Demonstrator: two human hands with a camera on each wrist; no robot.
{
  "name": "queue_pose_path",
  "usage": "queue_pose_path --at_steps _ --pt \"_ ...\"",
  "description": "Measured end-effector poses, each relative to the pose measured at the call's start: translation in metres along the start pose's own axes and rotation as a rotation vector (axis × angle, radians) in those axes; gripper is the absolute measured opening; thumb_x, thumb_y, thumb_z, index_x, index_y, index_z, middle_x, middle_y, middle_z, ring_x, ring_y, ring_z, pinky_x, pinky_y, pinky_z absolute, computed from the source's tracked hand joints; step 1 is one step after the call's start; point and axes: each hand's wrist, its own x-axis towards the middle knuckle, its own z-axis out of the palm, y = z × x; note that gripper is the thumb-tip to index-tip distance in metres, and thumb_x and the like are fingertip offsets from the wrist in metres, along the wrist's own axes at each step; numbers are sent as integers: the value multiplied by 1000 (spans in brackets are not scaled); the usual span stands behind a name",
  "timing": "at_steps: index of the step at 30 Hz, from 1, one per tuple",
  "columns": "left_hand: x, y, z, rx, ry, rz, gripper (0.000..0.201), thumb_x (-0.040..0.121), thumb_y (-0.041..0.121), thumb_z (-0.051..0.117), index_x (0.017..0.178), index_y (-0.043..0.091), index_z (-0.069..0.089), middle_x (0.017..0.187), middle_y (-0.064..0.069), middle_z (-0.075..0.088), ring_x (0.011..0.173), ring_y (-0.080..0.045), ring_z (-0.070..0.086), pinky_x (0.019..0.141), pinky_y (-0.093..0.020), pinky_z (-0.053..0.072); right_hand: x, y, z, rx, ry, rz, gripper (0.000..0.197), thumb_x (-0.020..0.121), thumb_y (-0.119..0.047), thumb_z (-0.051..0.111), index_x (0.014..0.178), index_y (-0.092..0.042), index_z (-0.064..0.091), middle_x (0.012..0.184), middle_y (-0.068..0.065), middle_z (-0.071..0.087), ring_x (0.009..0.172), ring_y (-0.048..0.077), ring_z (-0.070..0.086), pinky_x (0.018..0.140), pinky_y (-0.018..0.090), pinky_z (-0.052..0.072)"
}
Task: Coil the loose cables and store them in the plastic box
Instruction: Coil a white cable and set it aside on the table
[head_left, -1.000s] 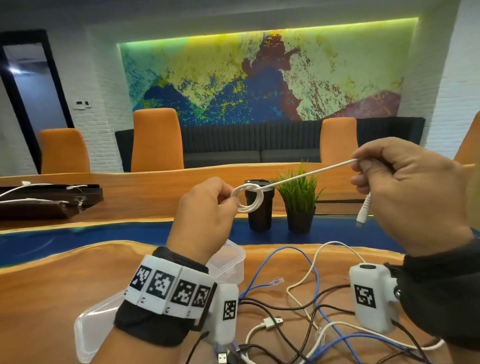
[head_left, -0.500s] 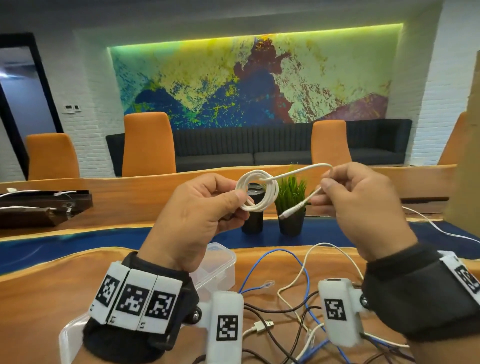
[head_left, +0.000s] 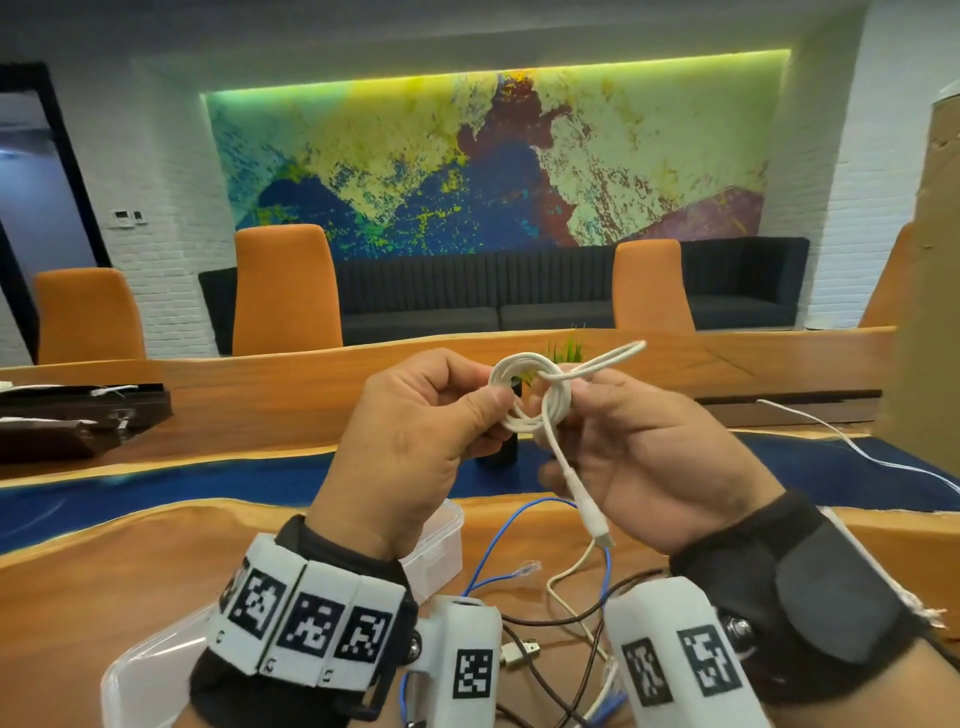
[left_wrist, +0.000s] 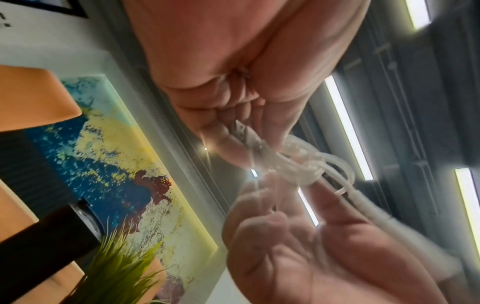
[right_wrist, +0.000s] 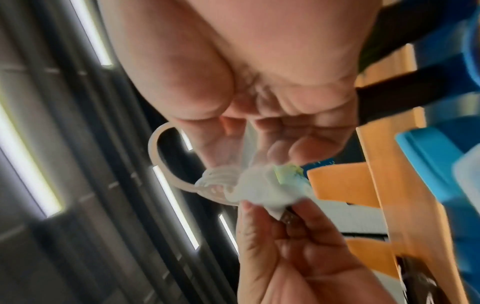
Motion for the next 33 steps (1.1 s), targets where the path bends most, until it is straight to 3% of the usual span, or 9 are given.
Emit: queue_pose_path --at_steps 5,8,10,13,18,22,26,29,33 --pt "-2 -3 5 175 107 236 9 91 12 66 89 20 69 84 5 75 78 -11 72 67 -24 59 -4 1 0 37 -180 134 28 78 -33 62 97 -14 68 97 11 57 88 24 56 71 38 47" --pt "-2 -6 6 162 179 281 12 91 11 66 88 22 70 83 6 75 77 -10 71 67 -23 58 -8 0 9 -106 -105 74 20 85 -24 65 101 -12 63 85 12 62 68 19 61 51 25 50" --pt "-2 -6 9 129 215 273 10 91 10 66 89 19 70 82 4 75 76 -11 71 65 -22 57 -8 0 10 -123 -80 42 18 85 -22 58 101 -13 62 71 7 58 54 11 50 41 17 35" --pt "3 -3 2 -68 326 178 4 90 12 66 89 14 69 79 -1 75 73 -11 71 64 -22 56 -5 -4 4 -105 -56 17 22 88 -16 54 105 -11 66 63 2 44 50 8 31 42 19 15" --pt "13 3 -28 -313 484 86 8 91 9 63 87 16 65 84 -4 72 77 -14 71 69 -30 60 -6 -11 -12 -738 87 -104 21 96 -10 56 92 -12 76 59 6 49 50 13 37 44 21 28" --pt "13 2 -23 -459 350 -45 9 93 9 58 88 14 63 76 -2 72 70 -13 69 64 -26 59 -4 -2 -5 -1058 -14 -88 16 93 -17 62 89 -22 76 63 1 66 55 7 54 52 21 45" --pt "7 0 -10 -523 16 -221 6 94 10 55 95 9 61 83 -10 68 71 -18 67 62 -29 59 6 14 -10 -1414 60 -167 12 93 -31 62 88 -32 73 72 -10 68 71 1 61 66 22 49" --pt "0 0 -1 -192 -125 -214 4 95 11 57 95 9 60 83 -9 71 72 -18 66 64 -28 57 8 14 -13 -1467 213 -329 15 94 -30 59 82 -28 69 74 -10 64 72 5 57 66 31 48" --pt "-4 -4 5 267 -88 8 4 98 21 57 98 22 61 91 -1 69 83 -14 65 74 -32 57 7 4 -10 -1222 319 -490 14 94 -20 58 86 -24 69 76 -8 66 73 9 59 67 34 50"
